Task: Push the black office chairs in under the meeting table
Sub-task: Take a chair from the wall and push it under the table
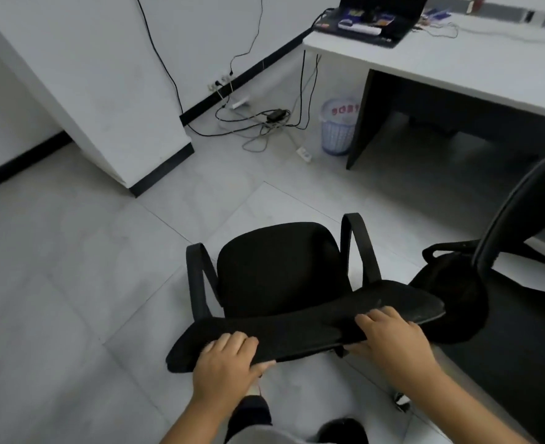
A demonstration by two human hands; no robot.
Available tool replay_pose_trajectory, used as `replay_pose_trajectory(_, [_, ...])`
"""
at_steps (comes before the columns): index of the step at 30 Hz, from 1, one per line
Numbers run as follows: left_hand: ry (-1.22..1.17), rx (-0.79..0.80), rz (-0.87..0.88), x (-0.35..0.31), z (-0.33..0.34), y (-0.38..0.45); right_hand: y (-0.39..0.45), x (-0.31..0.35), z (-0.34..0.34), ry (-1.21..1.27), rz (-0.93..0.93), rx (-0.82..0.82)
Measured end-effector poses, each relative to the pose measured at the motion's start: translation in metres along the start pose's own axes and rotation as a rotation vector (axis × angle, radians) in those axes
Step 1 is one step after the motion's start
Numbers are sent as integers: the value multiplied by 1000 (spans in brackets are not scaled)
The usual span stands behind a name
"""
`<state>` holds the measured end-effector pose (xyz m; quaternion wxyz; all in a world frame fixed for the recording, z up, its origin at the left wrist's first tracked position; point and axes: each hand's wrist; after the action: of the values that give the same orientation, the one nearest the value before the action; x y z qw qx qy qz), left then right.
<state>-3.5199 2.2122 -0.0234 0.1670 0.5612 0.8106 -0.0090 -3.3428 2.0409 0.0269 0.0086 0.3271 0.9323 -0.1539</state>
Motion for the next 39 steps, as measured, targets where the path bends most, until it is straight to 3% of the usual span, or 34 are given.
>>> replay_pose_trajectory(4, [-54,-24,149,51,-2,3,5,31,-6,-22,2,87])
replay_pose_trajectory(12, [-59,-31,399,119,-21,48,6,78,36,-74,133,-475])
replay_pose_trajectory(18, [-98,-29,459,126,-14,78,20,76,48,-111,210,-624])
replay_pose_trajectory(39, [-107,-83,631,117,15,255,135,-2,12,-161,349,-707])
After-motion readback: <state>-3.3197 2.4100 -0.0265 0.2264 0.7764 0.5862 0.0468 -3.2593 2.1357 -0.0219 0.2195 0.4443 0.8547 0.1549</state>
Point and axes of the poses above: each hand's wrist, its own y-axis towards the middle knuckle, its own z-axis out of the palm, x = y × z, and after that the axes turned 10 degrees about -y, right-handed
